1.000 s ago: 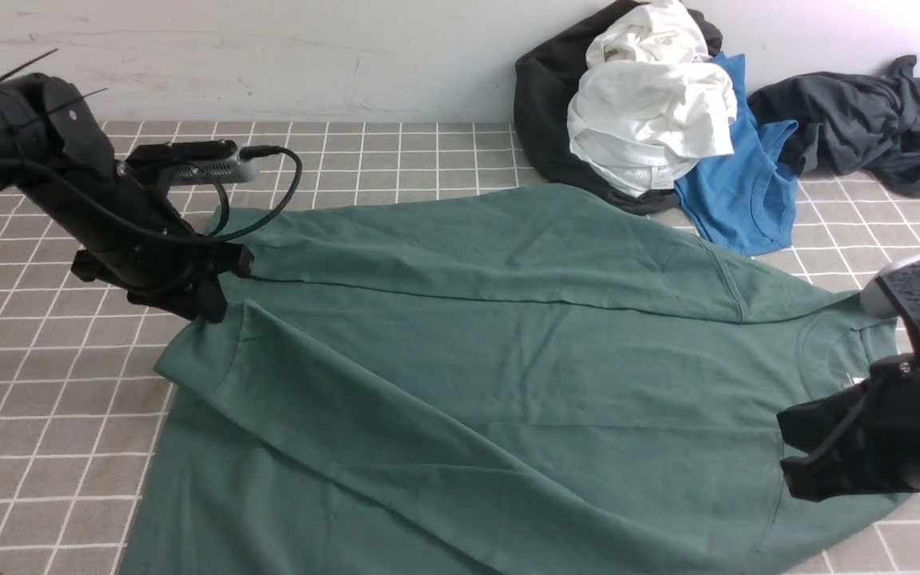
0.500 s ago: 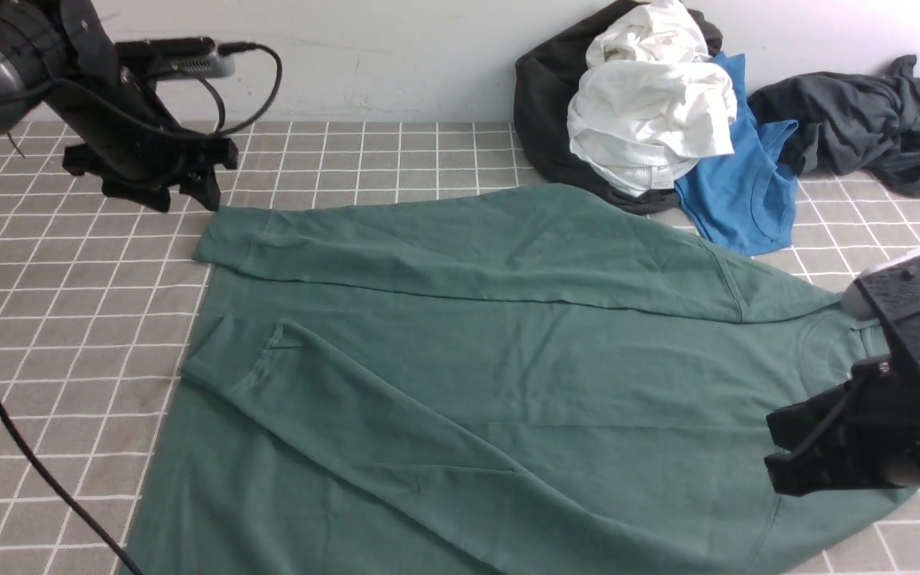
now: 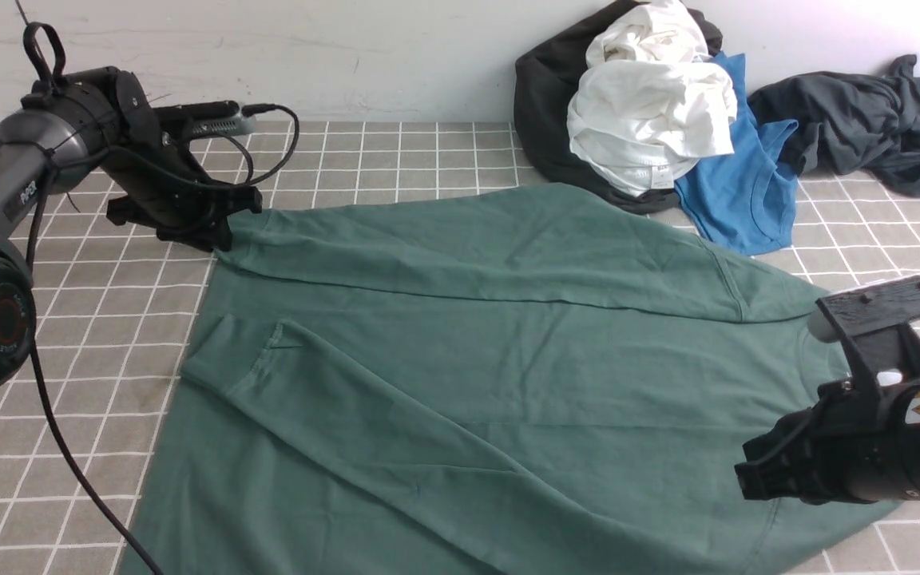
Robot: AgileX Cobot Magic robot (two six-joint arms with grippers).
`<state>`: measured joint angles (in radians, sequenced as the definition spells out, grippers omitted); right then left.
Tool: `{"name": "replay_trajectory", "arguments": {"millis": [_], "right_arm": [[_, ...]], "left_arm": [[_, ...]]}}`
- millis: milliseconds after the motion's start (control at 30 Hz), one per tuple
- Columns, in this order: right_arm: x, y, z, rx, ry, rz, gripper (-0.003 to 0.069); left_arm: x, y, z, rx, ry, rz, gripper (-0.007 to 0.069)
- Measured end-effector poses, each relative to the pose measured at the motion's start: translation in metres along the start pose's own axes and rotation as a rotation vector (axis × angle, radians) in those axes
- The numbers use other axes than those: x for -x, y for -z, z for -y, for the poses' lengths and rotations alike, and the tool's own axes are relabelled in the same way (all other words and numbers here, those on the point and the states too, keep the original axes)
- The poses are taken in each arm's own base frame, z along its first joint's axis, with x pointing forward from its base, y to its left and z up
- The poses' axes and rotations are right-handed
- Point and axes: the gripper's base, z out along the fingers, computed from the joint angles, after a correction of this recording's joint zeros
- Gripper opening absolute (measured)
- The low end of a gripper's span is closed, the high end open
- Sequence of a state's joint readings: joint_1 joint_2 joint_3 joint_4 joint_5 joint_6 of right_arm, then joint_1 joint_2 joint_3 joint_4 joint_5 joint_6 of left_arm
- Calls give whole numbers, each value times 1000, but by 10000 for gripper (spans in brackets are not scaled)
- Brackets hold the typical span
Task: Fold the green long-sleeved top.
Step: Use the left arm to clamp the cuff farthest from it, then use the left arm to drag and drop the cuff onto the cuff closest to the left arm
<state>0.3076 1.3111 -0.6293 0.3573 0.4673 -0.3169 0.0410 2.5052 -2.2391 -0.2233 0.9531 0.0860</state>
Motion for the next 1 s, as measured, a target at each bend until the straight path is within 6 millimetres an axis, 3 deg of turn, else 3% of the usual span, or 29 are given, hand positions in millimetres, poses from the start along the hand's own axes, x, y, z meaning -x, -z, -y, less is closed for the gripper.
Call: {"name": "replay_trajectory", "arguments": {"millis": [67, 100, 200, 233, 300, 467, 533, 633, 733, 933, 1000], "right_arm": [[-1, 0, 0, 2, 2, -7, -14], [-2, 0, -1, 6, 6, -22, -14], [-4, 0, -1, 12, 10, -46, -14], [-5, 2, -2, 16, 17, -60, -14], [-6, 5, -2, 16, 33, -68, -14], [-5, 19, -2, -6, 96, -32, -14], [-4, 23, -2, -12, 107, -17, -14], [-3, 30, -3, -15, 113, 14, -14], [-2, 30, -3, -6, 90, 29, -14], [0, 30, -5, 7, 57, 46, -14], [0, 30, -5, 8, 53, 47, -14]], "left_arm": [[2, 9, 3, -9, -21, -18, 28], [4, 29, 7, -19, -42, -52, 23], [7, 58, 15, -33, -59, -81, 23], [10, 83, 23, -41, -78, -61, 23], [9, 109, 34, -39, -97, -39, 23], [-29, 142, 53, -25, -131, -132, 23], [-50, 142, 54, -22, -130, -199, 23], [-111, 126, 48, -9, -111, -411, 23], [-143, 117, 41, 12, -104, -511, 26], [-155, 108, 34, 56, -128, -513, 105], [-154, 119, 36, 57, -147, -496, 215]]}}
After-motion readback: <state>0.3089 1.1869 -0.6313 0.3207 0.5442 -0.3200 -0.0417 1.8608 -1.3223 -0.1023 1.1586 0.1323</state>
